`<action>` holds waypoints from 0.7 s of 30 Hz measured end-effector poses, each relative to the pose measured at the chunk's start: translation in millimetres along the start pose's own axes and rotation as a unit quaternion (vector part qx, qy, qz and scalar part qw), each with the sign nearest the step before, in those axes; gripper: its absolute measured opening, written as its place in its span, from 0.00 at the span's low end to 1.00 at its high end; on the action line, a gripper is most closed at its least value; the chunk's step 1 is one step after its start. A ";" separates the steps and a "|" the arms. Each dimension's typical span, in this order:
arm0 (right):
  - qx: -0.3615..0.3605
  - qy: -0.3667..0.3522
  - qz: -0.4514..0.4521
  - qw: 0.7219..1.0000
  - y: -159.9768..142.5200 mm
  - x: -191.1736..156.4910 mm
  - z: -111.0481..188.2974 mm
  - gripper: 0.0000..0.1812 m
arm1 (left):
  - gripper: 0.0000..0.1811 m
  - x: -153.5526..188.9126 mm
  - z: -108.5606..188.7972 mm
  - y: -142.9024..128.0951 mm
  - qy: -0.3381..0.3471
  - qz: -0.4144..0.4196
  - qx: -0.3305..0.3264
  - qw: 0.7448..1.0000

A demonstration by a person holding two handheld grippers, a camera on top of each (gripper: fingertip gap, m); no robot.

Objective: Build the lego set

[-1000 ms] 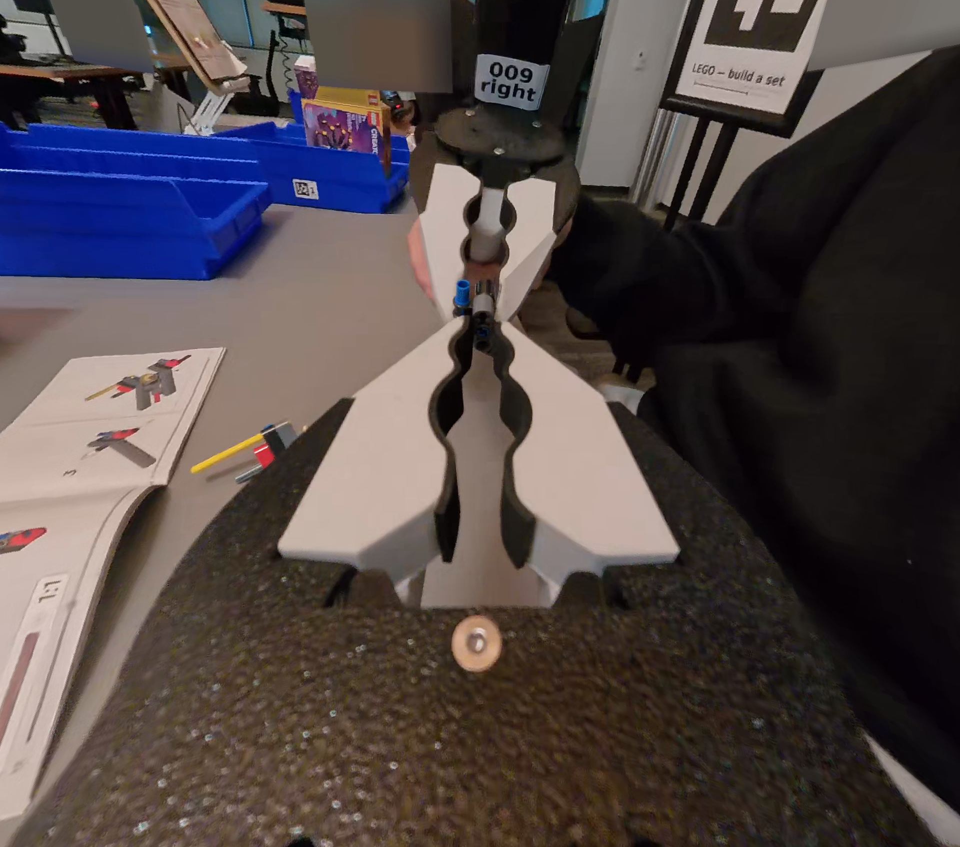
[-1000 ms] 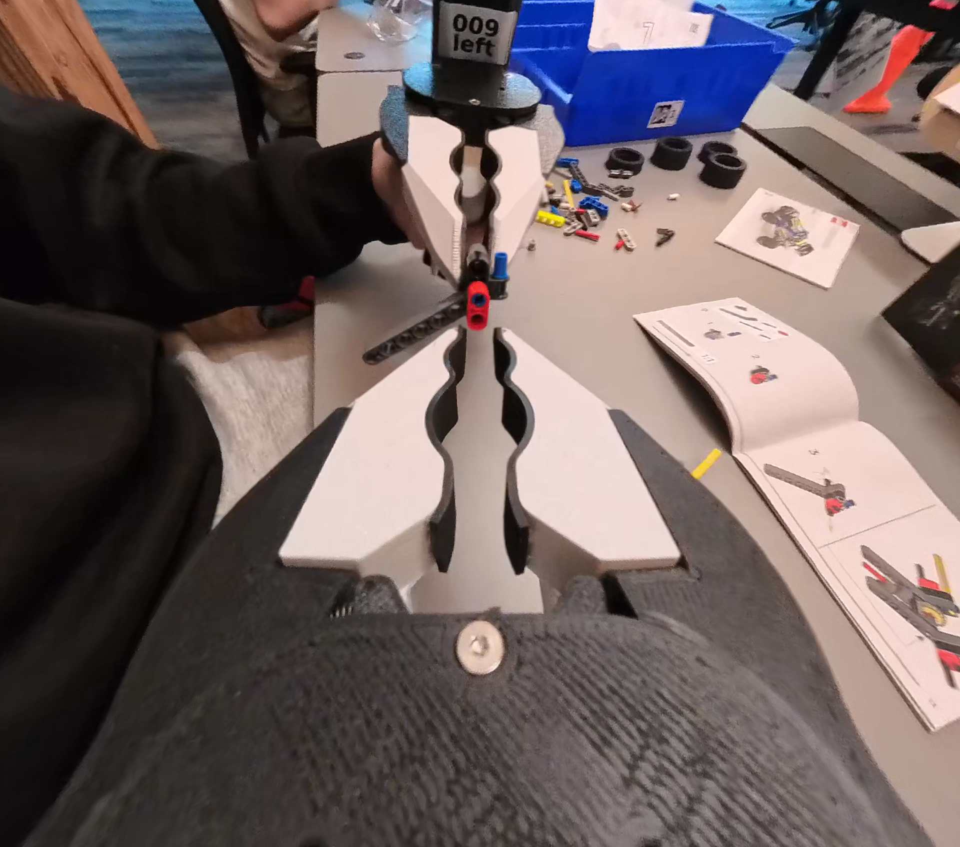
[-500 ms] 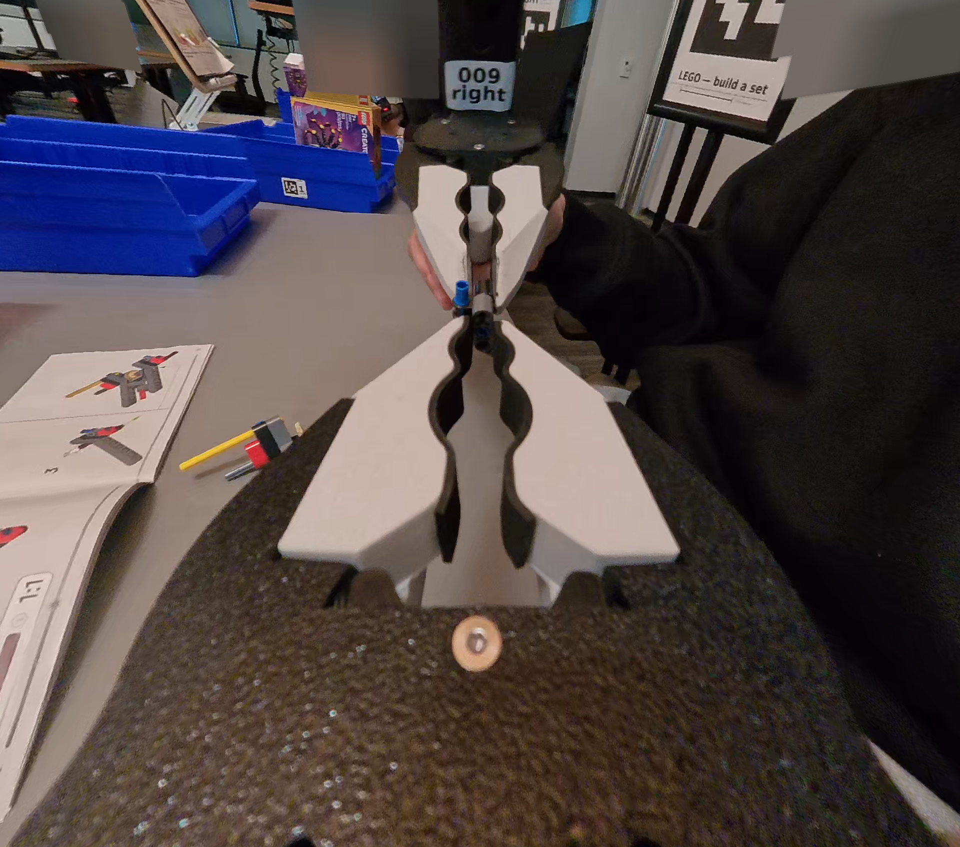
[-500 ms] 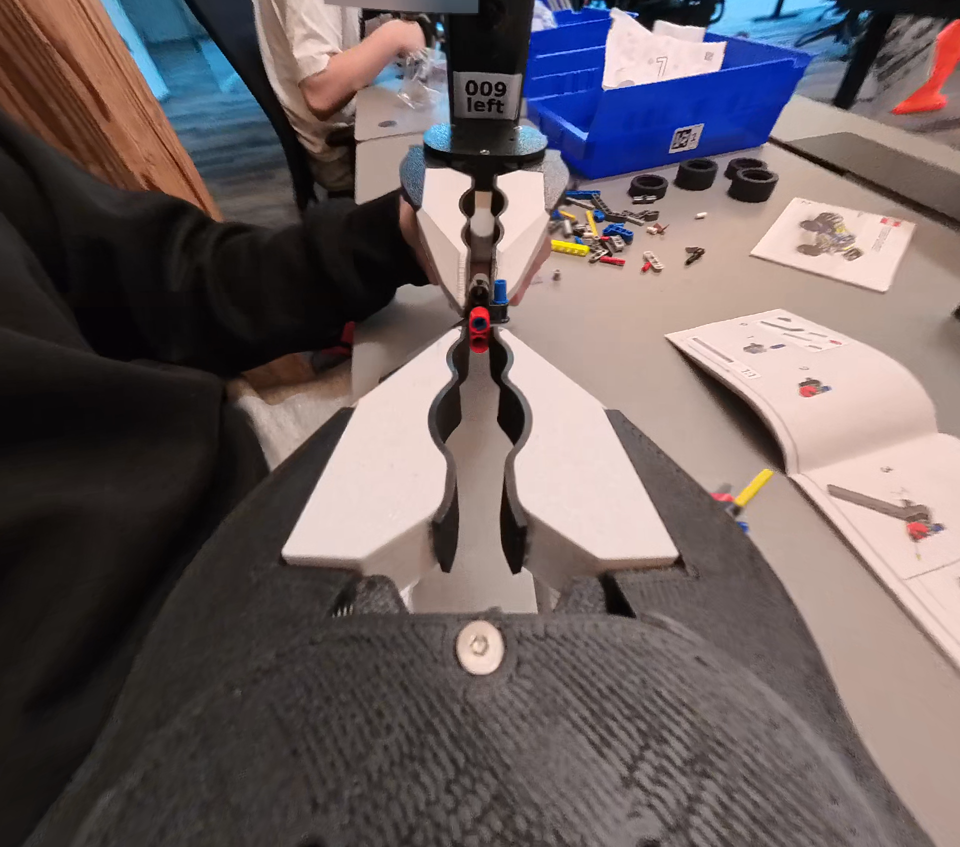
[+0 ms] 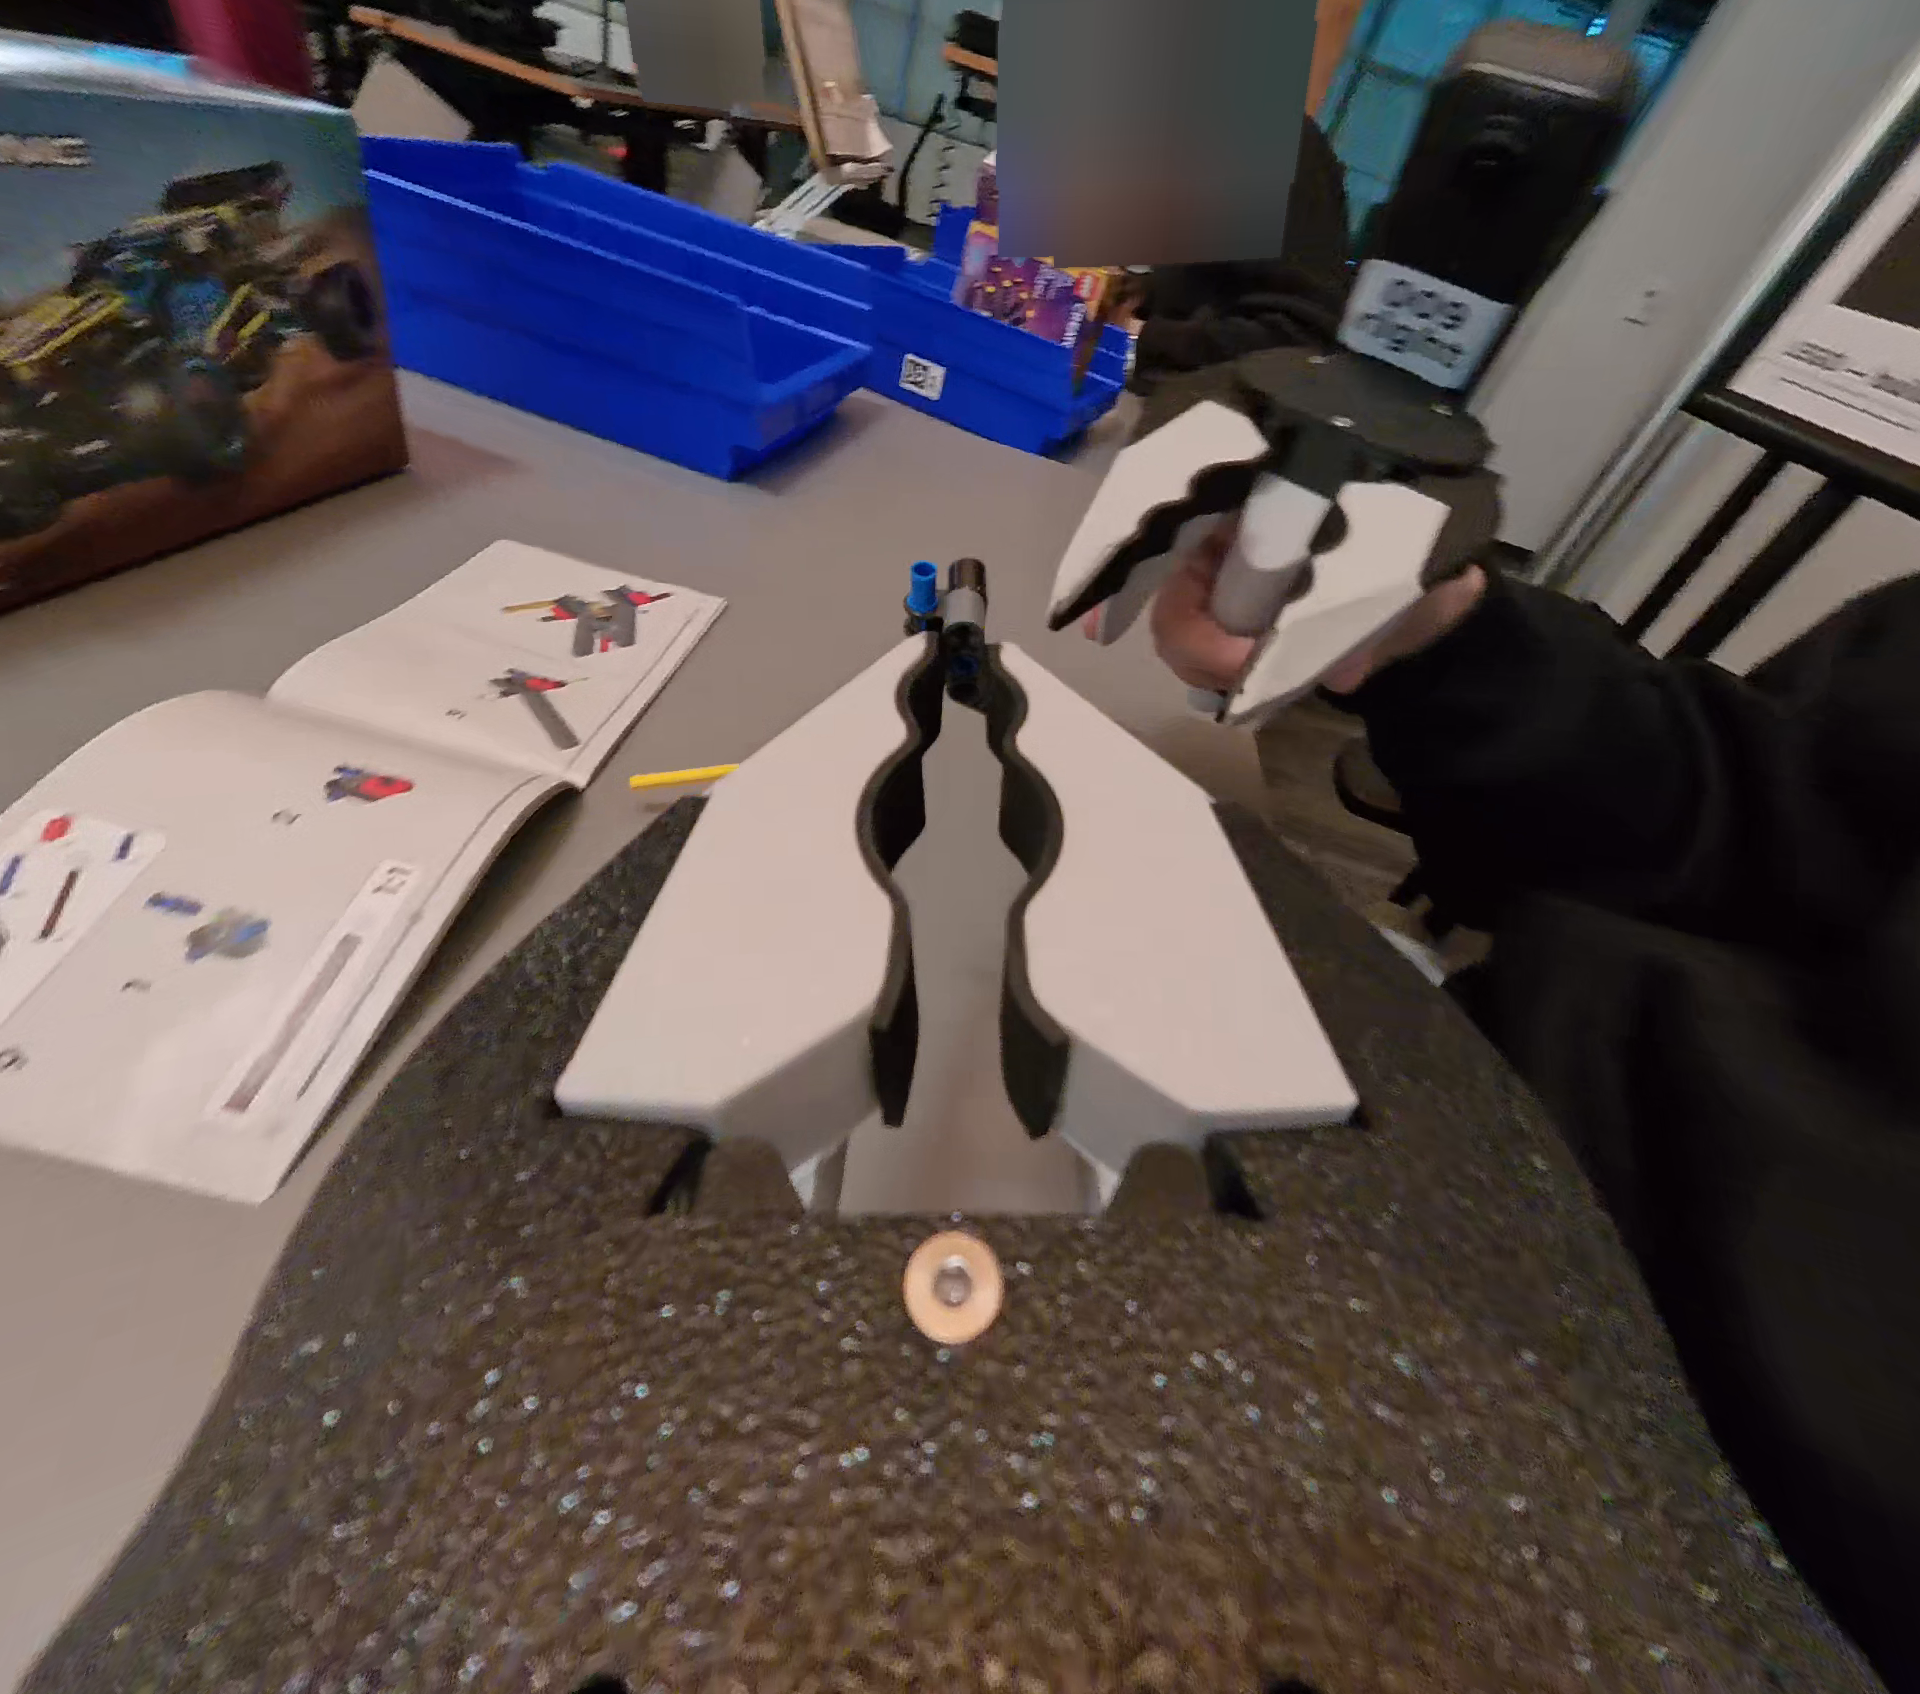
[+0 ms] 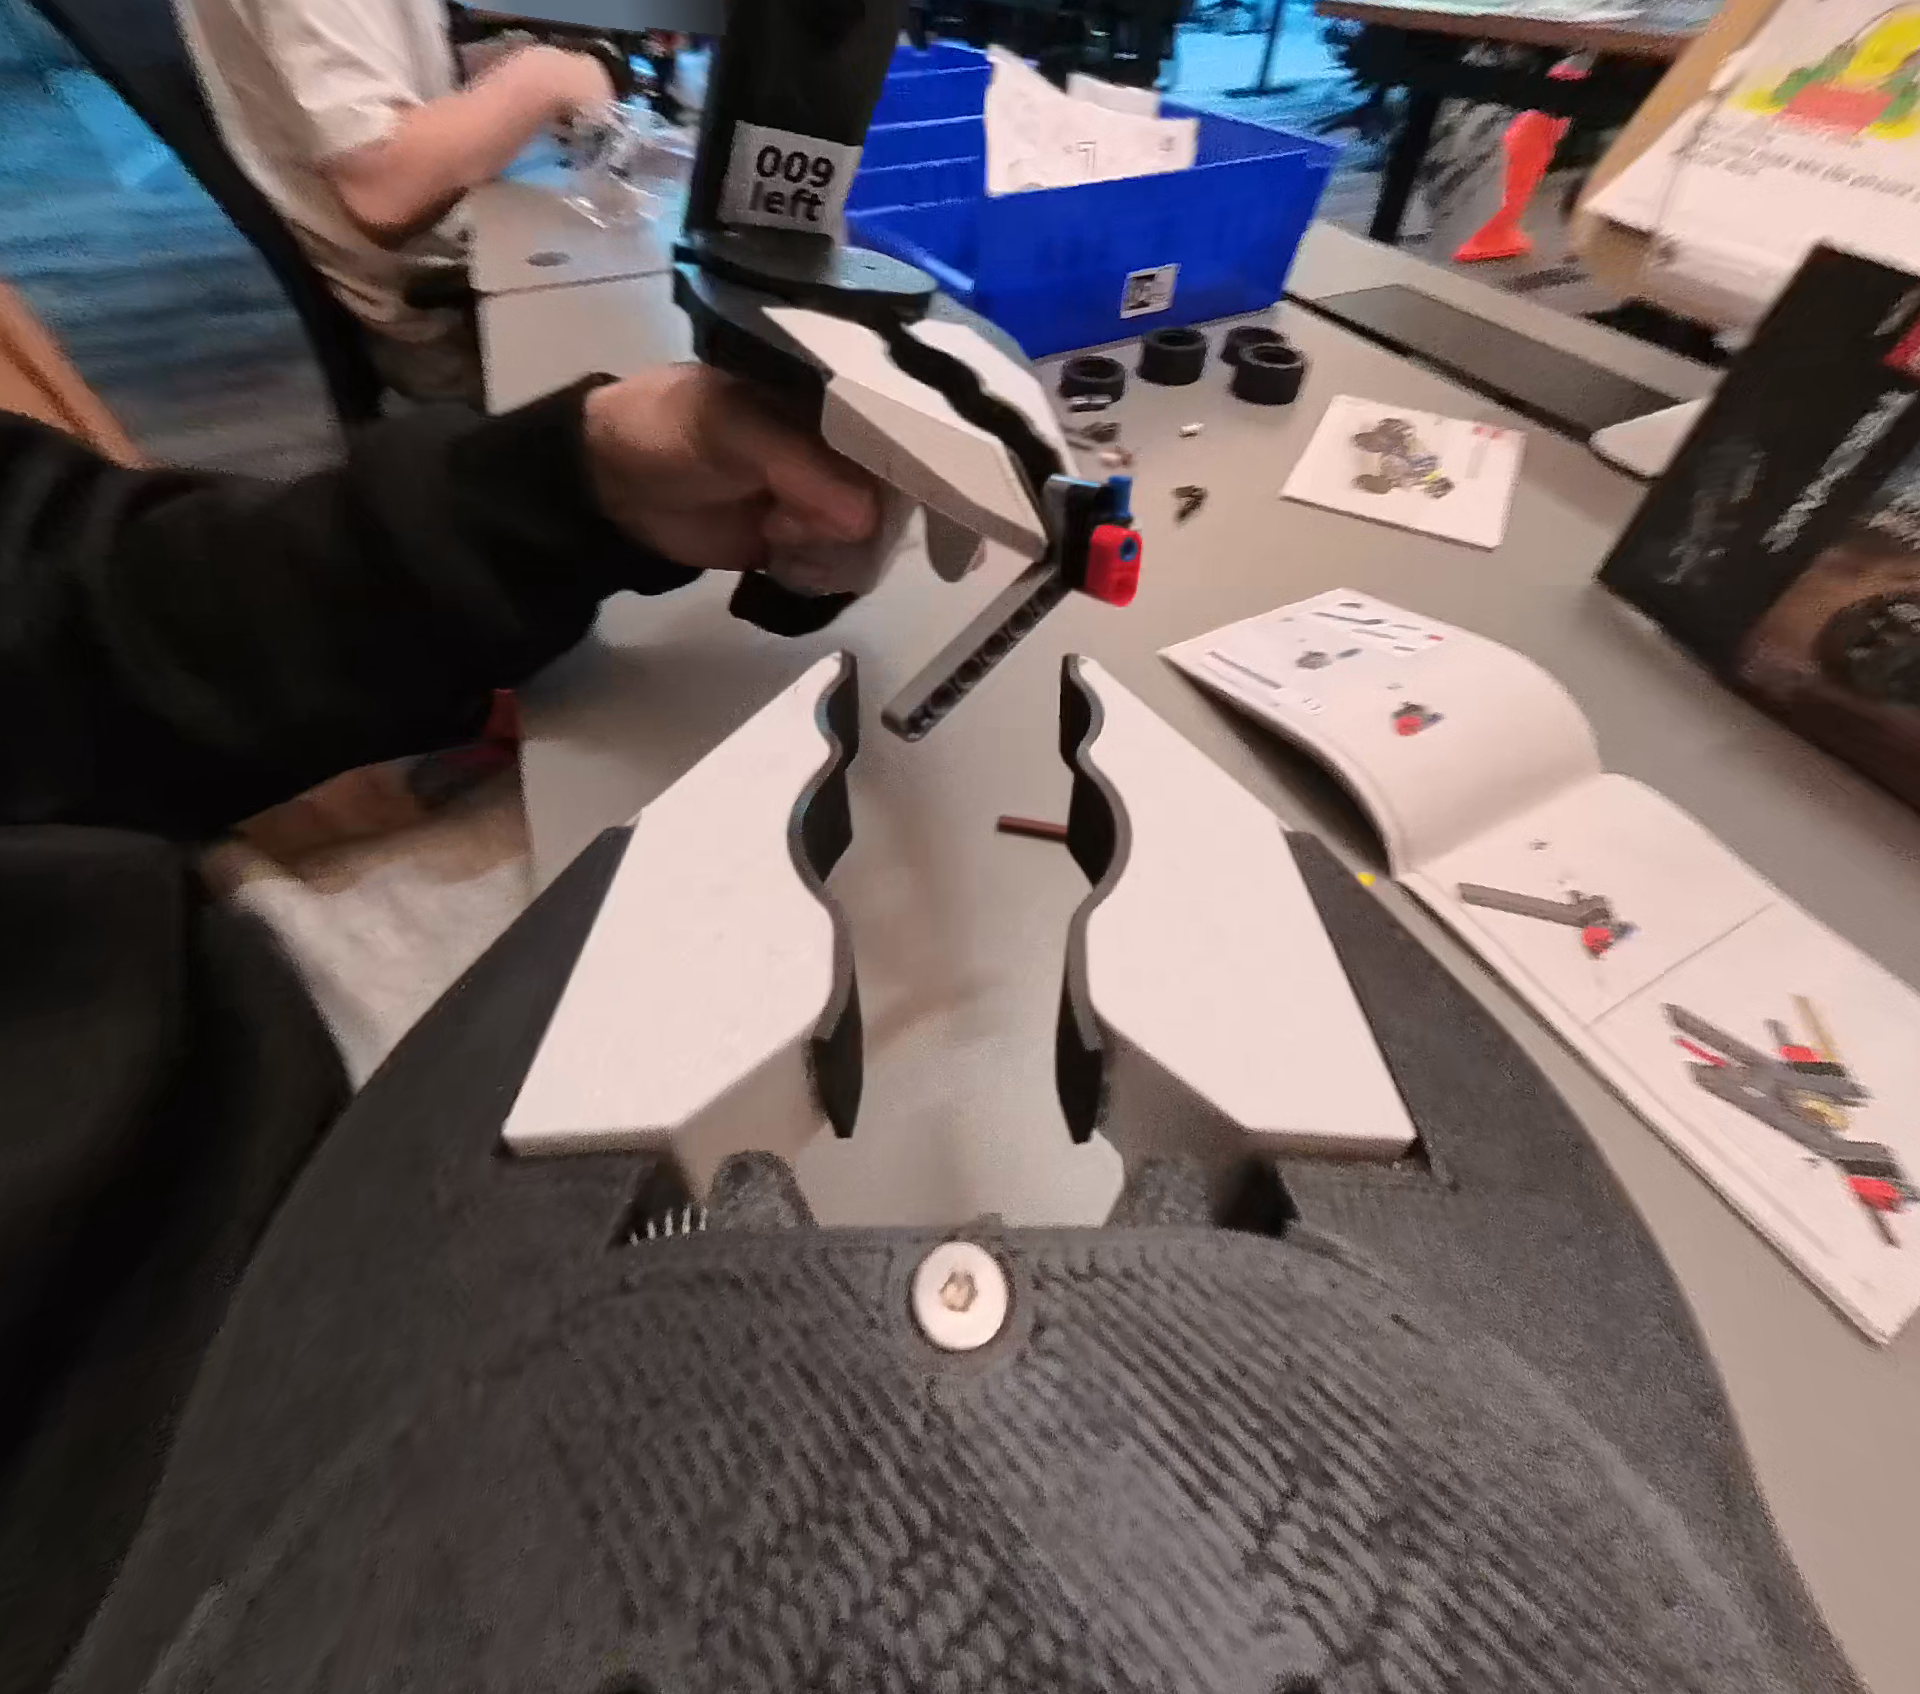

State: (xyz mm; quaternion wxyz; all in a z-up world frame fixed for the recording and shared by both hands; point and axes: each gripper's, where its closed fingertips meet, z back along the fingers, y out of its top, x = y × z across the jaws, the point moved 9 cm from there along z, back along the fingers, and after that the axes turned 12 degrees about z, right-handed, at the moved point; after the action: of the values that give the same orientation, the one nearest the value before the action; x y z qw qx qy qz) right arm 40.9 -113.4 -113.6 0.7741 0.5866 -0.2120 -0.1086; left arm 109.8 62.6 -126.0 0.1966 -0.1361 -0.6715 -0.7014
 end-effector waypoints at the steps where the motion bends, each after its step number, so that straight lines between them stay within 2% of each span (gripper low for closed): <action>1: -0.008 -0.019 0.011 1.000 2.1 -2.1 -3.5 0.20 | 0.03 -1.1 1.0 1.0 0.014 0.004 0.003 1.000; 2: -0.018 -0.025 0.013 0.999 2.4 -4.6 -8.3 0.21 | 0.03 -0.9 1.5 2.2 0.024 0.002 0.010 1.000; 5: -0.043 -0.025 -0.009 0.999 -5.6 -6.0 -20.3 0.23 | 0.03 11.6 -1.5 4.0 -0.007 -0.055 0.022 0.998; 8: 0.029 0.030 -0.099 0.994 -5.5 -3.6 -16.7 0.12 | 0.03 23.4 -5.8 1.6 -0.008 -0.142 -0.007 0.990; 10: 0.037 0.059 -0.126 0.990 -10.3 0.1 -13.5 0.08 | 0.03 30.5 -8.7 -0.9 -0.016 -0.191 -0.016 0.981; 14: 0.041 0.088 -0.098 0.990 -14.0 -0.8 -10.0 0.06 | 0.03 32.9 -13.5 -6.1 -0.041 -0.202 -0.022 0.978; 17: 0.026 0.090 -0.132 0.987 -19.9 5.7 -7.8 0.03 | 0.05 30.4 -14.3 -10.6 -0.042 -0.203 -0.039 0.977; 19: 0.020 0.097 -0.172 0.980 -28.6 11.6 -4.9 0.03 | 0.12 24.9 -11.7 -12.5 -0.017 -0.216 -0.065 0.974; 21: 0.034 0.107 -0.226 0.968 -37.3 20.0 1.0 0.03 | 0.12 17.3 -4.9 -14.8 0.005 -0.241 -0.108 0.965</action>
State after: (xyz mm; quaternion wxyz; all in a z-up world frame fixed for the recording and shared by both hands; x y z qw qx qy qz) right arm 61.2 -133.4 -145.0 0.7274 0.6532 0.0070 -0.2103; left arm 88.0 56.4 -131.5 0.0093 0.0128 -0.6040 -0.7968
